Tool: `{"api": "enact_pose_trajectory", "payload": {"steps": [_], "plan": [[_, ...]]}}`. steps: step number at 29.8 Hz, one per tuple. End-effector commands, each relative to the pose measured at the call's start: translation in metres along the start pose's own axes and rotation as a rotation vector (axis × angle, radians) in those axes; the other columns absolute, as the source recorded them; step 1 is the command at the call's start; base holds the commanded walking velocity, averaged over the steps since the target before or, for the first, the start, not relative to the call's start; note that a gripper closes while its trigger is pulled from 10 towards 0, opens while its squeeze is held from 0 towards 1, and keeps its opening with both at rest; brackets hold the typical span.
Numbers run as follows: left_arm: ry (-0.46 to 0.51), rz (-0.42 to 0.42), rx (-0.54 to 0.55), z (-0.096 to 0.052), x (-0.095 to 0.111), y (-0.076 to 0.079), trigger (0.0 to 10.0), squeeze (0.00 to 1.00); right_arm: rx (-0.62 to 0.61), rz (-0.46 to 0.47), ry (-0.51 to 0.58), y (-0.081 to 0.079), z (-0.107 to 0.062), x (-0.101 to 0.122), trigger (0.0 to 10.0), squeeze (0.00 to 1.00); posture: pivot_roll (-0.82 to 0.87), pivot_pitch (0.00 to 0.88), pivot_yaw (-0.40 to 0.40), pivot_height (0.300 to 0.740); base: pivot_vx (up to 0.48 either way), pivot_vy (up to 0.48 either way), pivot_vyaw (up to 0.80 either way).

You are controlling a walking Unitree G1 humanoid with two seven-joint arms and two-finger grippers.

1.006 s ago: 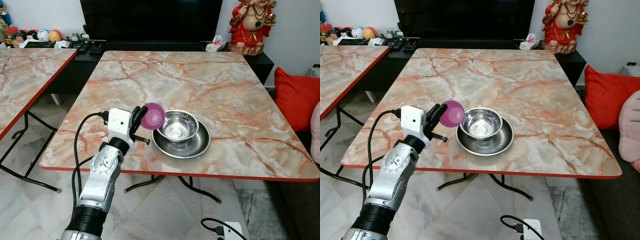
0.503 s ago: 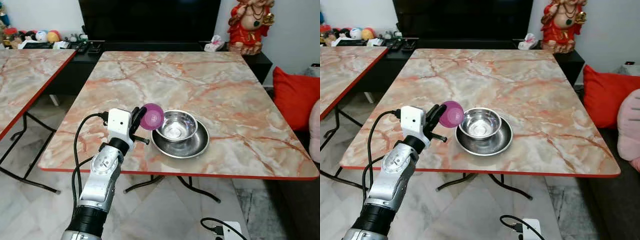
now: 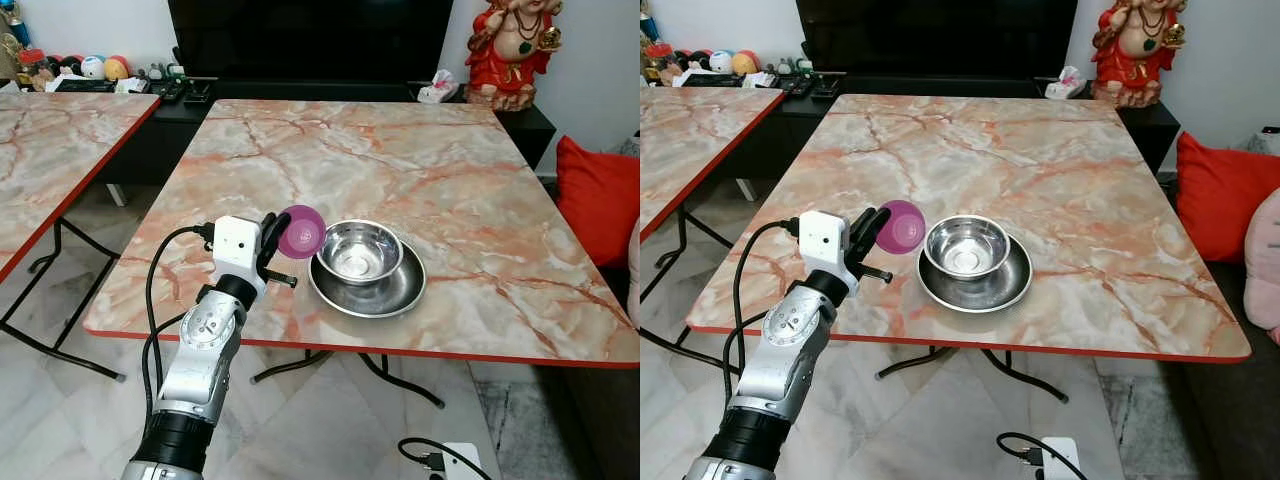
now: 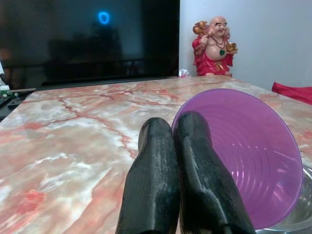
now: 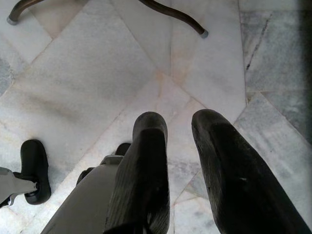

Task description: Setting the table

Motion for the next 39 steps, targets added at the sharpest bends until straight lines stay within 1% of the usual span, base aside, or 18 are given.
{"api": "enact_pose_trajectory", "payload": {"steps": [1, 3, 7, 9, 12, 20, 22, 36, 39], "plan": [[0.004, 0.003, -0.002, 0.001, 0.003, 0.000, 10.0, 0.00, -0.001, -0.004, 0.001, 0.001, 0.000, 0.000, 10.0, 0.00, 0.02, 0.000, -0.014, 0.740, 0.244, 0.000, 0.00], [-0.001, 0.010, -0.012, 0.001, 0.002, 0.002, 10.0, 0.00, -0.001, -0.003, 0.001, 0.001, 0.000, 0.001, 10.0, 0.00, 0.02, 0.000, -0.012, 0.740, 0.259, 0.000, 0.00], [-0.001, -0.002, -0.021, 0.001, 0.001, 0.004, 10.0, 0.00, 0.004, -0.009, 0.000, 0.001, 0.000, 0.001, 10.0, 0.00, 0.02, 0.000, -0.013, 0.740, 0.000, 0.000, 0.00], [-0.004, 0.015, -0.027, 0.001, 0.001, 0.005, 10.0, 0.00, 0.000, 0.000, -0.002, 0.000, 0.000, 0.000, 10.0, 0.00, 0.02, 0.000, -0.011, 0.740, 0.000, 0.000, 0.00], [0.006, 0.014, -0.018, 0.001, 0.002, 0.004, 10.0, 0.00, 0.001, -0.004, -0.003, 0.000, 0.000, 0.000, 10.0, 0.00, 0.02, 0.000, -0.012, 0.740, 0.000, 0.000, 0.00], [0.010, 0.017, -0.016, 0.001, 0.003, 0.003, 10.0, 0.00, 0.002, -0.004, -0.003, 0.000, 0.000, 0.000, 10.0, 0.00, 0.02, 0.000, -0.014, 0.740, 0.000, -0.382, 0.00], [0.011, 0.010, -0.014, 0.001, 0.003, 0.003, 10.0, 0.00, 0.002, -0.005, -0.003, 0.000, 0.000, 0.000, 10.0, 0.00, 0.02, 0.000, -0.014, 0.740, 0.000, 0.000, 0.00], [0.012, 0.006, 0.005, 0.001, 0.005, -0.002, 10.0, 0.00, 0.006, -0.010, -0.001, 0.001, 0.000, 0.000, 10.0, 0.00, 0.02, 0.000, -0.016, 0.740, 0.000, 0.000, 0.00], [0.012, -0.002, 0.021, 0.000, 0.005, -0.007, 10.0, 0.00, 0.007, -0.010, -0.002, 0.001, 0.000, 0.000, 10.0, 0.00, 0.02, 0.000, -0.017, 0.740, 0.000, 0.000, 0.00]]}}
Point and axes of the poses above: a point about 5 cm out from each wrist's last joint towards the gripper, its own z axis pointing out of the wrist towards the gripper, its own x axis along the axis of the wrist's last joint, y = z × x, the point moved 1 cm from there along z, pointing out of the wrist towards the gripper, and after that the axes turned 13 degrees about -z, right-handed, at the moved point
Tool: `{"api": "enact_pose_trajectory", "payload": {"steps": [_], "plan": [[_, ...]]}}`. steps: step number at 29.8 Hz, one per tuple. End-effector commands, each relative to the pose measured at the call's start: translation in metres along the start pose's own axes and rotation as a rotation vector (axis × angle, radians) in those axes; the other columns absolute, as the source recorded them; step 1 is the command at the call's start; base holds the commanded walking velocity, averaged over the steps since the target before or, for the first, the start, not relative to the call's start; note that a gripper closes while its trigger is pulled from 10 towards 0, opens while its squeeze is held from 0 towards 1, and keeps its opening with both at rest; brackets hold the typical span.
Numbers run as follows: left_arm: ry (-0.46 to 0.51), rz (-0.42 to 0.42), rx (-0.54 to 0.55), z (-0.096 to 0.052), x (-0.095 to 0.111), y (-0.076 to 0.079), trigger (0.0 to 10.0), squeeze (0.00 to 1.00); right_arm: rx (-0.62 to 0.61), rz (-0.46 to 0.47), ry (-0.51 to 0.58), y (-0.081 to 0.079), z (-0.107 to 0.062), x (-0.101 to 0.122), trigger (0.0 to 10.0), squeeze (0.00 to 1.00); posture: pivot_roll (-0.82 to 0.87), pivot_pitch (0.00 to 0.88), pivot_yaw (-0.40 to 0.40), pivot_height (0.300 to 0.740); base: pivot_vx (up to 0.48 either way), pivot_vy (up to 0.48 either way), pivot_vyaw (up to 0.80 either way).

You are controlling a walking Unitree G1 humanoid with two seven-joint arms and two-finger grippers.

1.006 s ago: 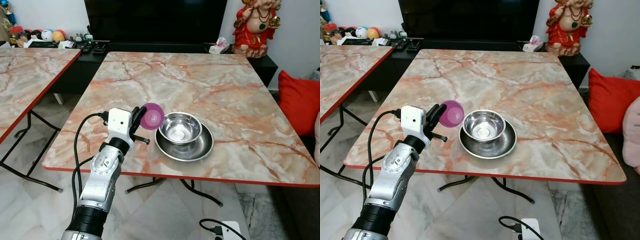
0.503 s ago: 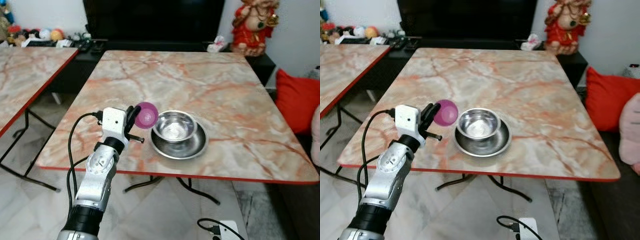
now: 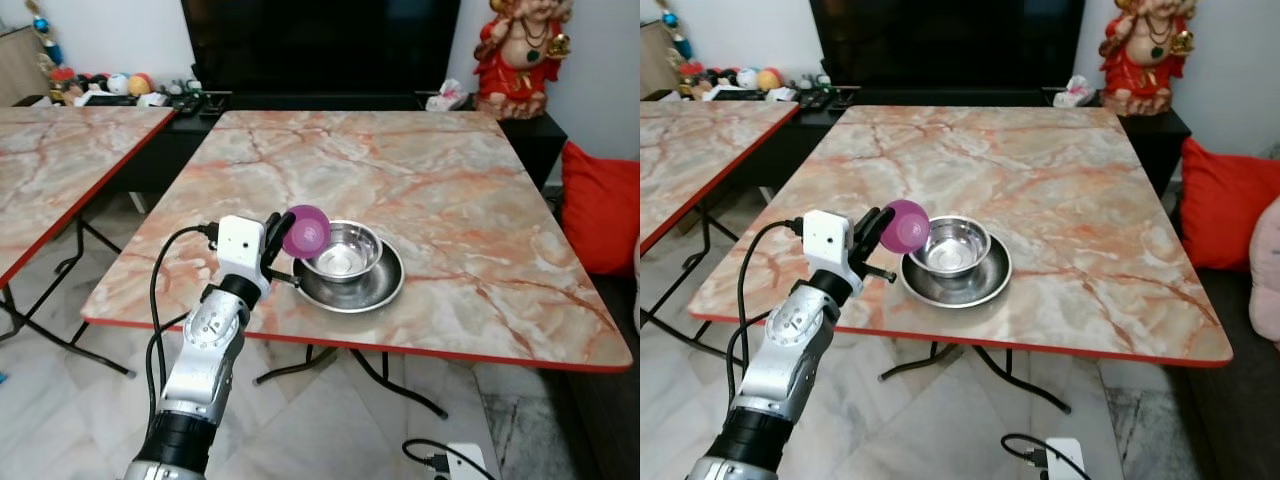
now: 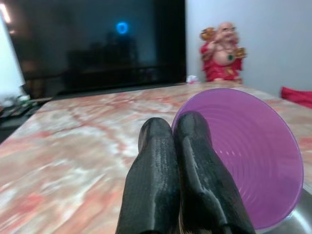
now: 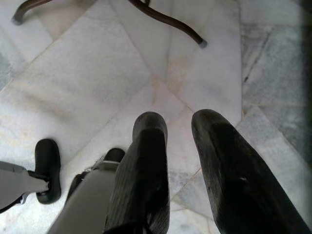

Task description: Setting the table

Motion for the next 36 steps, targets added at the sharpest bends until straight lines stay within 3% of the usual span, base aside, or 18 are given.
{"api": "enact_pose_trajectory", "payload": {"steps": [1, 9, 33, 36], "plan": [[0.002, -0.016, 0.019, 0.0004, 0.0020, -0.0045, 10.0, 0.00, 0.005, -0.001, -0.004, -0.0014, -0.0002, -0.0006, 10.0, 0.00, 0.02, 0.000, -0.017, 0.740, 0.000, 0.000, 0.00], [-0.002, -0.013, 0.028, 0.0007, 0.0019, -0.0065, 10.0, 0.00, 0.008, -0.002, -0.004, -0.0015, -0.0001, -0.0005, 10.0, 0.00, 0.02, 0.000, -0.017, 0.740, 0.000, 0.232, 0.00], [-0.010, -0.011, 0.023, 0.0013, 0.0011, -0.0032, 10.0, 0.00, 0.011, 0.001, -0.010, -0.0016, -0.0002, -0.0017, 10.0, 0.00, 0.02, 0.001, -0.019, 0.740, 0.000, 0.000, 0.00], [-0.014, -0.009, 0.023, 0.0010, 0.0005, -0.0038, 10.0, 0.00, 0.015, 0.008, -0.010, -0.0021, -0.0003, -0.0017, 10.0, 0.00, 0.02, 0.002, -0.018, 0.740, 0.241, 0.000, -0.66]]}}
Point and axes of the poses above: a point about 5 cm out from each wrist's last joint towards the gripper, its own z axis pointing out of the wrist towards the gripper, its own x axis along the axis of the wrist's last joint, y = z × x, the point moved 1 cm from there along z, pointing out of the wrist towards the gripper, and after that the axes turned 13 degrees about -z, right-handed, at the moved point
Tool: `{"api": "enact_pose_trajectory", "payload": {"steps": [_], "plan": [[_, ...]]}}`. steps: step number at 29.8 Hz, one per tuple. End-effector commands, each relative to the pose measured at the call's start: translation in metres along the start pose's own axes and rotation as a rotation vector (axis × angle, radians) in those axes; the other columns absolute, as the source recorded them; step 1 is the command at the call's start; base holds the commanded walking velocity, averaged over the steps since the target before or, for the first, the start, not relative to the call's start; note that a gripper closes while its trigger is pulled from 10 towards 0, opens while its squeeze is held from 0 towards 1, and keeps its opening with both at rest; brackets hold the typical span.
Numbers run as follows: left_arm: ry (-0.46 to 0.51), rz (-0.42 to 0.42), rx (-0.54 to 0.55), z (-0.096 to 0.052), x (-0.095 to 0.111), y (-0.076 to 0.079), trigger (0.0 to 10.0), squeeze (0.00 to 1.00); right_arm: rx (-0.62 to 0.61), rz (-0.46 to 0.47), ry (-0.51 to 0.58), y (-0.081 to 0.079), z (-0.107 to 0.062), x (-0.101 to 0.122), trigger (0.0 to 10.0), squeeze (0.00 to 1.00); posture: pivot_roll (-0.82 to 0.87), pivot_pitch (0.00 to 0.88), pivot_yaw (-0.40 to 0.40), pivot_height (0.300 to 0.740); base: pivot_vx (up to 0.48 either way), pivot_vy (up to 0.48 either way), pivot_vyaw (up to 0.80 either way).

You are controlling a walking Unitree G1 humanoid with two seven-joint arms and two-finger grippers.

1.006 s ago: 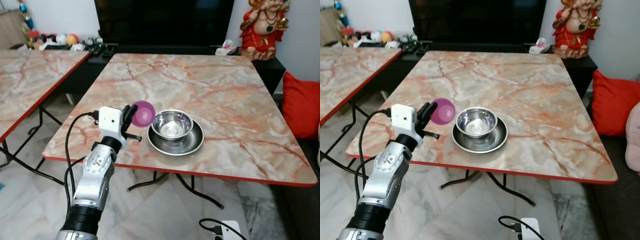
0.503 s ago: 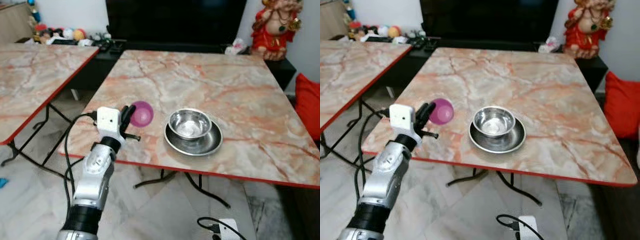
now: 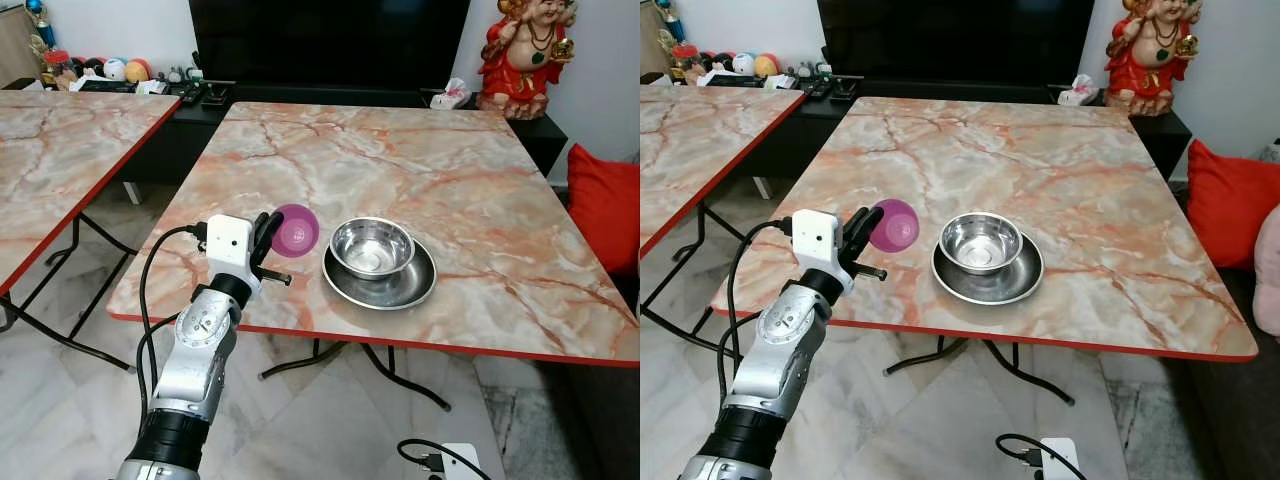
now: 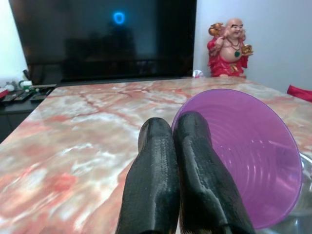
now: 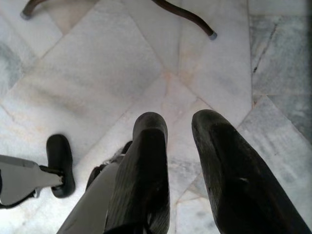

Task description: Setting the table

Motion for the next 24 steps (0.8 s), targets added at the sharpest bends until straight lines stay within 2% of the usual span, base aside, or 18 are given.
{"api": "enact_pose_trajectory", "payload": {"steps": [1, 15, 24], "plan": [[0.001, 0.009, -0.009, 0.0017, 0.0022, 0.0019, 10.0, 0.00, 0.000, 0.009, -0.008, 0.0004, -0.0002, -0.0015, 10.0, 0.00, 0.02, 0.002, -0.018, 0.740, 0.244, 0.000, -0.70], [0.001, 0.008, -0.014, 0.0021, 0.0018, 0.0040, 10.0, 0.00, 0.000, 0.000, 0.006, 0.0009, -0.0002, 0.0000, 10.0, 0.00, 0.03, 0.000, -0.020, 0.740, 0.247, 0.000, -0.05], [-0.004, 0.004, -0.031, 0.0024, 0.0012, 0.0064, 10.0, 0.00, 0.002, -0.003, 0.005, 0.0009, -0.0001, 0.0000, 10.0, 0.00, 0.03, 0.000, -0.022, 0.740, 0.000, 0.000, 0.00]]}}
Point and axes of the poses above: a point about 5 cm out from each wrist's last joint towards the gripper, its own z axis pointing out of the wrist towards the gripper, its own x axis along the axis of the wrist's last joint, y = z × x, the point moved 1 cm from there along z, pointing out of the wrist towards the gripper, and after that the axes turned 13 degrees about -z, right-handed, at the moved point
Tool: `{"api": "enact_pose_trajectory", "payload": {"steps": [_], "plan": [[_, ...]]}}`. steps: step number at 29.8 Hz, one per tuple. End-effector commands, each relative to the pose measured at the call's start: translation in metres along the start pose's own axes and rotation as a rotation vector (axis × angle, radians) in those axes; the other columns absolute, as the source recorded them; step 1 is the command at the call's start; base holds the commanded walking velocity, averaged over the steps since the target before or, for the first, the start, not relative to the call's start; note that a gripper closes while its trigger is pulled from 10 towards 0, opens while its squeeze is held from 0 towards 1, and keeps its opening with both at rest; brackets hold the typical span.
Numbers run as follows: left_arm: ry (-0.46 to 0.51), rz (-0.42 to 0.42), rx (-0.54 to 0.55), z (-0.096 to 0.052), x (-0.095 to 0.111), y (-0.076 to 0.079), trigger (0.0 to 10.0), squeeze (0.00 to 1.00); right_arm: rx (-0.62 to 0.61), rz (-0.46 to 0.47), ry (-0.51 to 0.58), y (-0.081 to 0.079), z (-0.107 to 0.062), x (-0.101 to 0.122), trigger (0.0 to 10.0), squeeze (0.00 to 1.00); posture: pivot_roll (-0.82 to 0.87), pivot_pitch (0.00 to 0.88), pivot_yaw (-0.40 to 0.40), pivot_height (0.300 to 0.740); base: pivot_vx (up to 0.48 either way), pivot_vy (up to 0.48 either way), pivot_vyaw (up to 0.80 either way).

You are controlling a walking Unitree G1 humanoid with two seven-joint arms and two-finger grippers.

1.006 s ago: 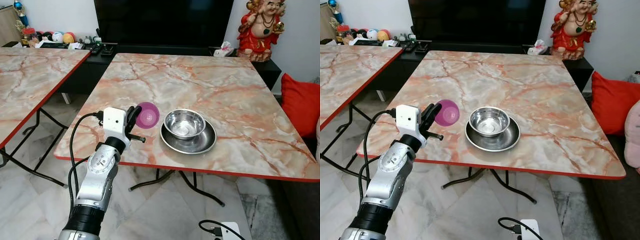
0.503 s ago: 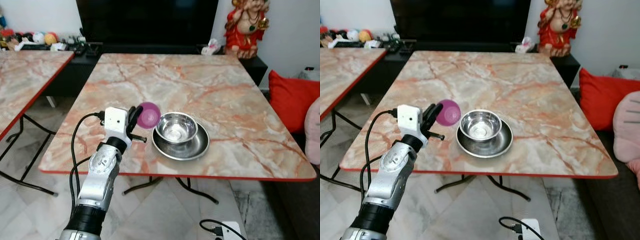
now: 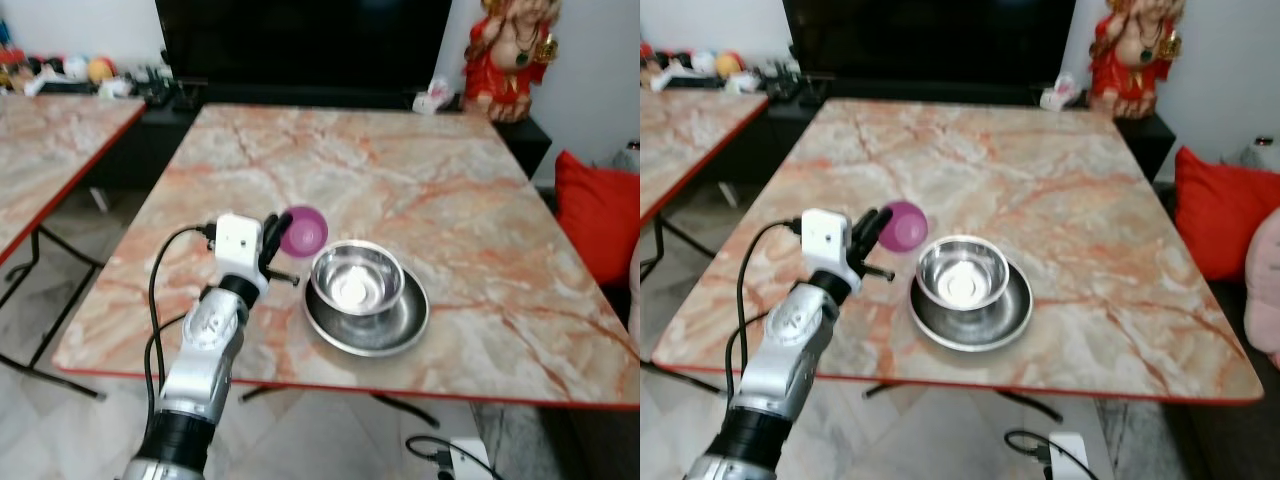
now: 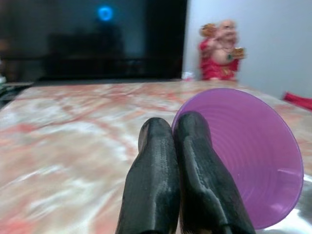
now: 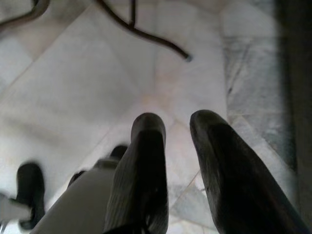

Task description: Setting the table

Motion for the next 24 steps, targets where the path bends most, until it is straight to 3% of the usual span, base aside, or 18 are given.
{"api": "enact_pose_trajectory", "payload": {"steps": [1, 10, 13, 16, 20, 24], "plan": [[0.000, 0.006, -0.005, 0.001, 0.002, 0.000, 10.0, 0.00, 0.015, 0.004, -0.010, -0.005, -0.001, -0.004, 10.0, 0.00, 0.03, 0.000, -0.022, 0.740, 0.000, 0.000, 0.00], [-0.037, -0.079, 0.020, 0.013, 0.006, -0.001, 10.0, 0.00, 0.018, 0.011, -0.011, -0.006, -0.001, -0.003, 10.0, 0.00, 0.03, 0.000, -0.026, 0.740, 0.000, 0.000, 0.00], [-0.040, -0.059, 0.061, 0.032, 0.017, -0.003, 10.0, 0.00, 0.024, -0.001, -0.012, -0.005, -0.001, -0.003, 10.0, 0.00, 0.04, 0.000, -0.040, 0.740, 0.000, 0.000, 0.00], [-0.046, -0.058, 0.105, 0.042, 0.023, -0.004, 10.0, 0.00, 0.024, -0.004, -0.011, -0.004, -0.001, -0.002, 10.0, 0.00, 0.04, 0.000, -0.043, 0.740, 0.000, 0.000, 0.00], [-0.131, -0.061, 0.174, 0.052, 0.017, -0.009, 10.0, 0.00, 0.025, -0.008, -0.008, -0.003, 0.000, -0.002, 10.0, 0.00, 0.05, 0.000, -0.047, 0.740, 0.000, 0.000, 0.00], [-0.211, -0.116, 0.269, 0.060, 0.010, -0.015, 10.0, 0.00, 0.030, -0.024, -0.003, -0.003, 0.000, 0.000, 10.0, 0.00, 0.04, 0.000, -0.043, 0.740, 0.000, 0.000, 0.00]]}}
Point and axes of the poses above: a point about 5 cm out from each wrist's last joint towards the gripper, its own z axis pointing out of the wrist towards the gripper, its own x axis along the axis of the wrist's last joint, y = z × x, the point moved 1 cm from there along z, pointing out of the wrist towards the gripper, and after that the axes turned 13 degrees about -z, right-handed, at the moved point
